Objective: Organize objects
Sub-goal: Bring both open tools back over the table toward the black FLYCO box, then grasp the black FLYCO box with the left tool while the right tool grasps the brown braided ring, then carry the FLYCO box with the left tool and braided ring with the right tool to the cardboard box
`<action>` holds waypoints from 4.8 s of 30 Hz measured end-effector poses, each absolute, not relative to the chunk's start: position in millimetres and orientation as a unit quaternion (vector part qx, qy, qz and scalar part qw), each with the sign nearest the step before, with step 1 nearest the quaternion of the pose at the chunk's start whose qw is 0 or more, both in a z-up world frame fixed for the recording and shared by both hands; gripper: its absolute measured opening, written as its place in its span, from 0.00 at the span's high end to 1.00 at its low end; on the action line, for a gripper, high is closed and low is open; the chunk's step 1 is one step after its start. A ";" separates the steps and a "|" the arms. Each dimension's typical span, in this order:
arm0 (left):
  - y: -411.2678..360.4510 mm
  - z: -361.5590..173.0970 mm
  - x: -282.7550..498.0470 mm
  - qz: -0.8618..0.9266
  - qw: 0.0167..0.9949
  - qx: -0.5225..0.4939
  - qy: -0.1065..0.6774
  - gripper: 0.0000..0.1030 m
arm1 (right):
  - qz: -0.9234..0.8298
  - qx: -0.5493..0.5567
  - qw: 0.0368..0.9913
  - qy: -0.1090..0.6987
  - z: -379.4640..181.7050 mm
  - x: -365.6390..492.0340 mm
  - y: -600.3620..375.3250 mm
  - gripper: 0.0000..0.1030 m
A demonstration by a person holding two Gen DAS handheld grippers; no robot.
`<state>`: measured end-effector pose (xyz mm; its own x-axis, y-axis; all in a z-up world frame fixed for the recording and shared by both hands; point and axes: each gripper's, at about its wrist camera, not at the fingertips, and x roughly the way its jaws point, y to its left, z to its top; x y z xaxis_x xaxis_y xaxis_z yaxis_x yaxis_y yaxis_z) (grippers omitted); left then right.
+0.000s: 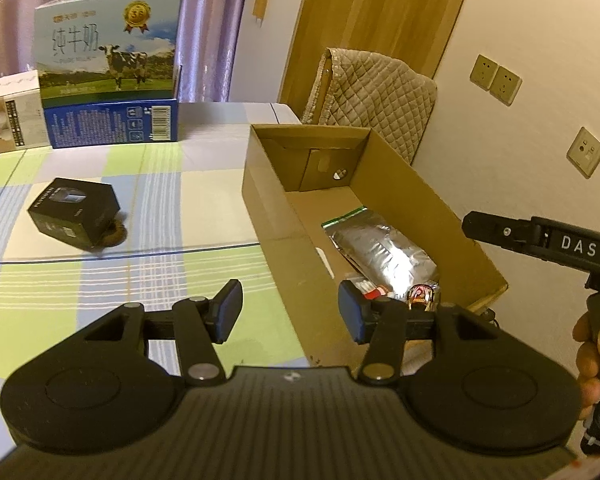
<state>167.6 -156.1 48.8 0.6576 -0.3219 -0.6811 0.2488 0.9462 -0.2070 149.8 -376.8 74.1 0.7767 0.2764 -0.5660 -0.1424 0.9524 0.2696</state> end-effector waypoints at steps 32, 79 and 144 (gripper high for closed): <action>-8.7 33.0 123.7 -0.047 0.918 -0.050 0.390 0.29 | 0.215 0.038 0.921 0.322 67.0 138.3 -255.2 0.35; 100.3 -71.6 314.7 0.049 0.919 -0.038 0.388 0.15 | 0.218 -0.020 0.902 0.373 -92.6 372.7 -110.8 0.37; 94.8 -93.7 361.2 0.001 0.896 0.005 0.444 0.27 | 0.313 -0.079 0.862 0.390 -119.5 340.6 -79.0 0.85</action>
<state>361.2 94.8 -93.7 0.6058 0.0065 -0.7956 0.0023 0.9999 0.0100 340.6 -79.0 -119.5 0.4994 0.4782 -0.7224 -0.6022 0.7911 0.1074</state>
